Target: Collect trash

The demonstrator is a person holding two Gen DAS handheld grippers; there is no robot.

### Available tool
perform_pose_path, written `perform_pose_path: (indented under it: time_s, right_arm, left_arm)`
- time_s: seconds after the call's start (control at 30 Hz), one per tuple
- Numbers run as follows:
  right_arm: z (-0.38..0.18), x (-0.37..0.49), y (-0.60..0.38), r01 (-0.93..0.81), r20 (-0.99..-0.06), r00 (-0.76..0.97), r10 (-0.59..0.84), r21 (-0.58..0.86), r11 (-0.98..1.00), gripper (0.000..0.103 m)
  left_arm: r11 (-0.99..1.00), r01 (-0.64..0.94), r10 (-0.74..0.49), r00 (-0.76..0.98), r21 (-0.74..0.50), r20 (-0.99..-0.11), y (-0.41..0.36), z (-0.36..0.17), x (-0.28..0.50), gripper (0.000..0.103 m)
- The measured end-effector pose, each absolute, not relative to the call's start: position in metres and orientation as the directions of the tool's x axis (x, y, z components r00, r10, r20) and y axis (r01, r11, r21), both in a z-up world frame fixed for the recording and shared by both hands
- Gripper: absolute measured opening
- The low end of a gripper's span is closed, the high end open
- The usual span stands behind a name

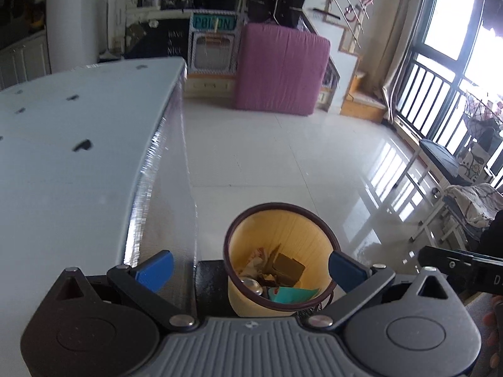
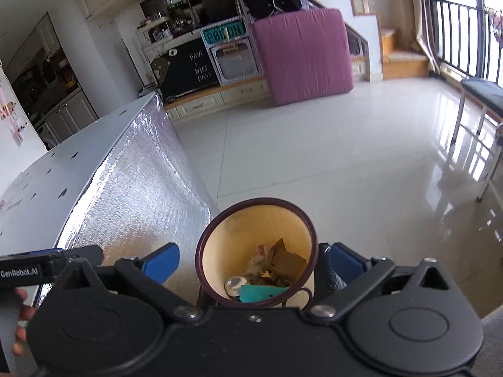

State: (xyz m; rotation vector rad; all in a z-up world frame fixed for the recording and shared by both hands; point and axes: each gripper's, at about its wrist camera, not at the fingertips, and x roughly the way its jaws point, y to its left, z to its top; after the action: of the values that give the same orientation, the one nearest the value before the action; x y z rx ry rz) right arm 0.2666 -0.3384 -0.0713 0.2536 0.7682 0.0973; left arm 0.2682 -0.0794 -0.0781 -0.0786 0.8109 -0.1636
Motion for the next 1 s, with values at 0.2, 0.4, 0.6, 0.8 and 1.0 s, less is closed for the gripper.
perform_pose_path:
  time_s: [0.2, 0.4, 0.6, 0.8, 1.0]
  right_arm:
    - [-0.056, 0.233, -0.335, -0.007, -0.653, 0.743, 0.145, 0.210, 0.978, 0.103]
    - [-0.052, 0.205, -0.335, -0.004, -0.636, 0.763, 0.113, 0.170, 0.985, 0.103]
    - [-0.051, 0.184, -0.334, -0.011, -0.631, 0.769, 0.106, 0.153, 0.988, 0.103]
    - [-0.048, 0.167, -0.332, -0.019, -0.617, 0.781, 0.098, 0.133, 0.991, 0.103]
    - [-0.049, 0.153, -0.324, -0.024, -0.605, 0.792, 0.080, 0.101, 0.995, 0.103]
  left_arm:
    - [0.986, 0.125, -0.166, 0.709, -0.109, -0.686, -0.079, -0.069, 0.236, 0.103]
    - [0.988, 0.115, -0.153, 0.719, -0.101, -0.678, -0.080, -0.070, 0.209, 0.103]
    - [0.991, 0.121, -0.127, 0.742, -0.055, -0.658, -0.081, -0.070, 0.189, 0.103]
    - [0.993, 0.117, -0.094, 0.769, -0.005, -0.632, -0.081, -0.074, 0.169, 0.103]
    - [0.991, 0.130, -0.108, 0.780, -0.010, -0.616, -0.079, -0.077, 0.157, 0.103]
